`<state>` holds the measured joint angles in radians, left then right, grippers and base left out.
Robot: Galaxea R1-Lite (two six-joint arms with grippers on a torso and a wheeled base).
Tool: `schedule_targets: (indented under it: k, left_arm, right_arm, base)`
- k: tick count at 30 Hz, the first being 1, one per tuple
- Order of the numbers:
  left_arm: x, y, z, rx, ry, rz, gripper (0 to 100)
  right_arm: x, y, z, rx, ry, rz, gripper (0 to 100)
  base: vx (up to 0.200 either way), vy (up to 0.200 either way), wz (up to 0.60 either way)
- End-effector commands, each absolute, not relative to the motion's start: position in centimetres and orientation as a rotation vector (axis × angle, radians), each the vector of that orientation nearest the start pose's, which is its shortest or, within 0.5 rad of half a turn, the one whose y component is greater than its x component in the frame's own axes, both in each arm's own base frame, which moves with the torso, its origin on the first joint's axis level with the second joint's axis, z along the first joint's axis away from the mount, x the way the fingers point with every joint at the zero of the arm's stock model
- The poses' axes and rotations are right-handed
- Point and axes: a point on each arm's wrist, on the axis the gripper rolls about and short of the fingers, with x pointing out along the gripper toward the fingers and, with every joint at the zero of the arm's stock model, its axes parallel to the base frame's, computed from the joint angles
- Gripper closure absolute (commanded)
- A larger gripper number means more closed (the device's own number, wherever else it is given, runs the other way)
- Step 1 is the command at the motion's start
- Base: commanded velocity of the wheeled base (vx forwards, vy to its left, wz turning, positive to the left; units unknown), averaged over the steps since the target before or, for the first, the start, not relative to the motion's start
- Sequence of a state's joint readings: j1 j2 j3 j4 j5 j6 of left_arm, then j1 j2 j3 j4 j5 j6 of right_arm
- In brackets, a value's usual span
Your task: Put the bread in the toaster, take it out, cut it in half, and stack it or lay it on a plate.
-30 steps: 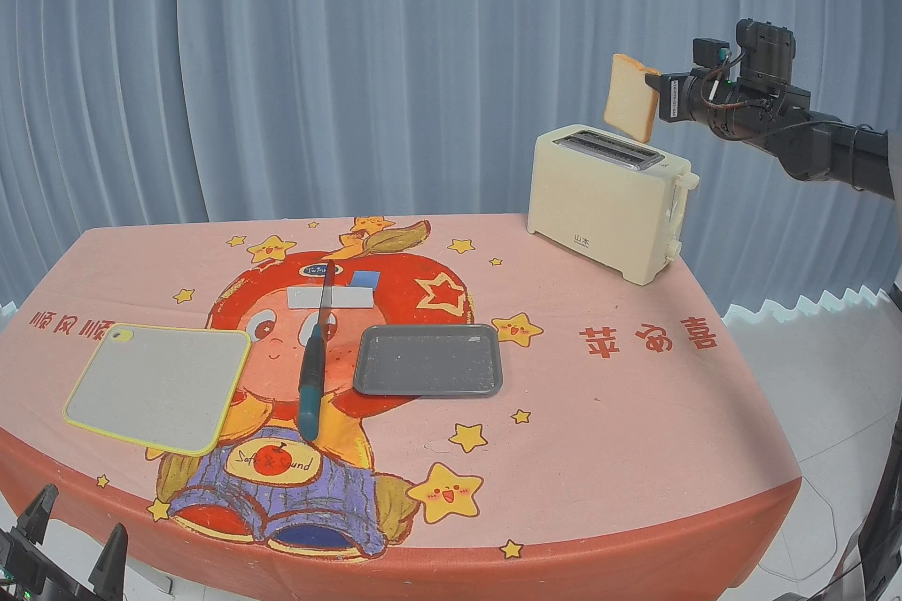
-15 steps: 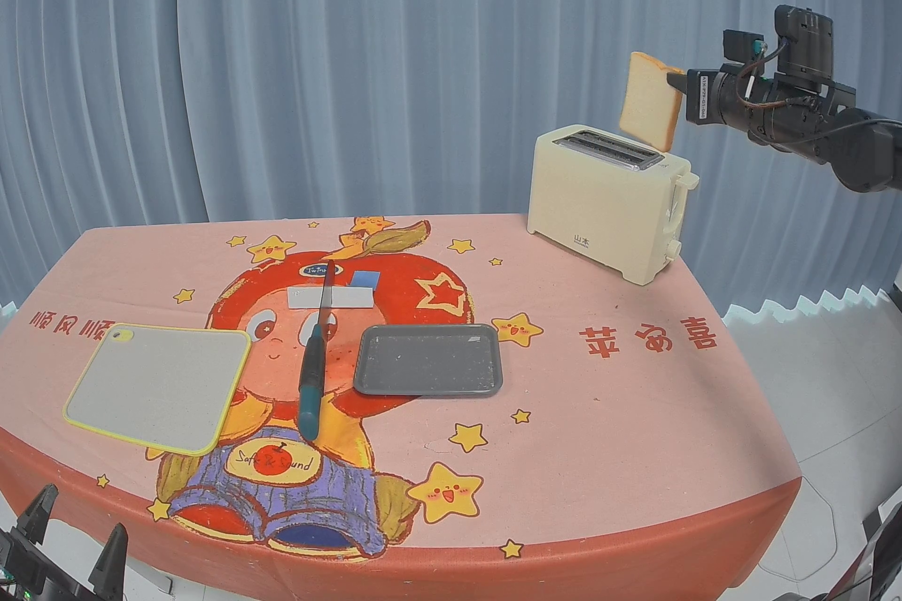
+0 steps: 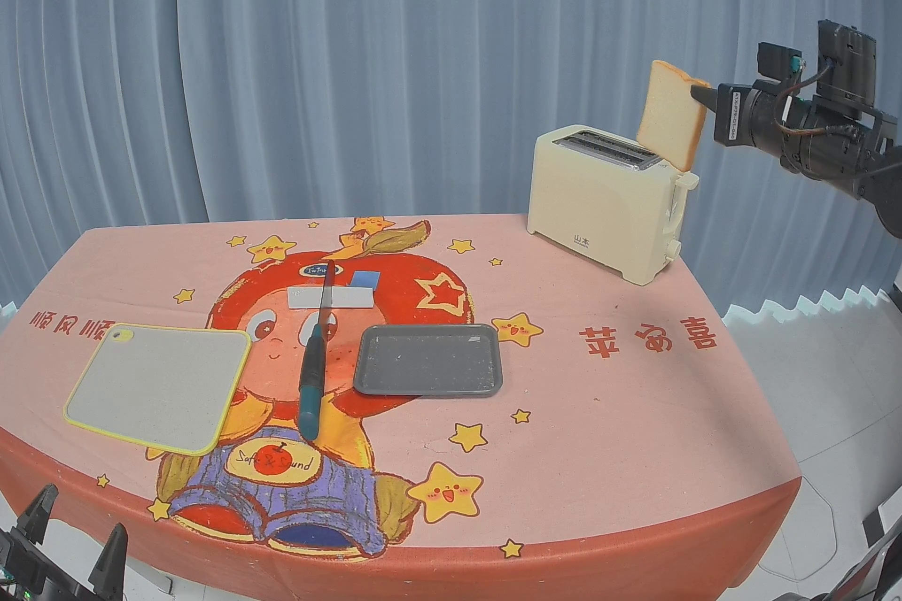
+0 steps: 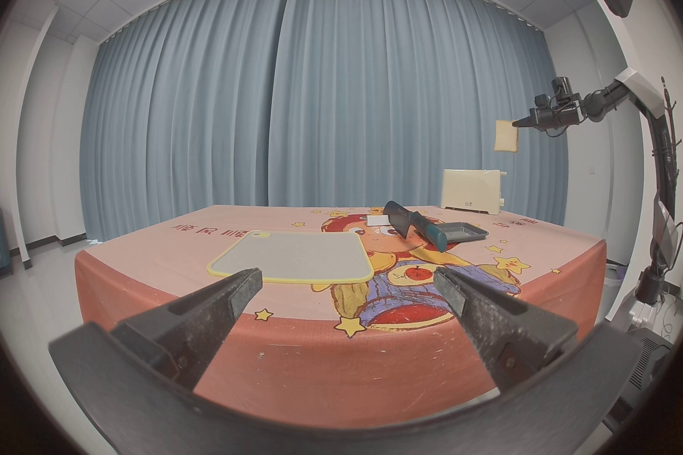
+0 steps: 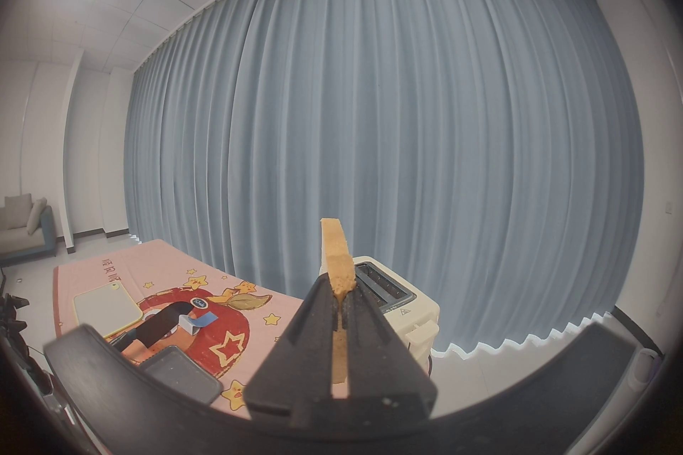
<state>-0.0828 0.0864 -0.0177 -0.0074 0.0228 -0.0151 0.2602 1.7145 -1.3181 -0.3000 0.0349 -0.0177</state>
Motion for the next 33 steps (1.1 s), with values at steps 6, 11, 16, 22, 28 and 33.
schedule_targets:
  k: [6, 11, 16, 22, 28, 33]
  left_arm:
    - [-1.6, 0.2, 7.8, -0.011, 0.08, -0.059, 0]
    - [-1.6, 0.2, 7.8, -0.011, 0.08, -0.059, 0]
    - [-1.6, 0.2, 7.8, -0.011, 0.08, -0.059, 0]
    - [-1.6, 0.2, 7.8, -0.011, 0.08, -0.059, 0]
    - [-1.6, 0.2, 7.8, -0.011, 0.082, -0.059, 0]
    - [-1.6, 0.2, 7.8, -0.011, 0.08, -0.059, 0]
  right_arm:
    - [28.8, 9.3, 28.6, -0.018, 0.039, 0.33, 100]
    - [27.4, 9.0, 28.0, -0.015, 0.06, 0.338, 100]
    - [26.1, 9.4, 28.1, 0.068, 0.074, 0.362, 100]
    - [24.6, 9.5, 27.3, 0.114, 0.103, 0.384, 100]
    - [24.1, 9.2, 25.6, 0.109, 0.16, 0.384, 100]
    - [22.9, 8.6, 24.8, 0.109, 0.142, 0.373, 100]
  base:
    - [0.0, 0.0, 0.0]
    - [0.0, 0.0, 0.0]
    - [0.0, 0.0, 0.0]
    - [0.0, 0.0, 0.0]
    - [0.0, 0.0, 0.0]
    - [0.0, 0.0, 0.0]
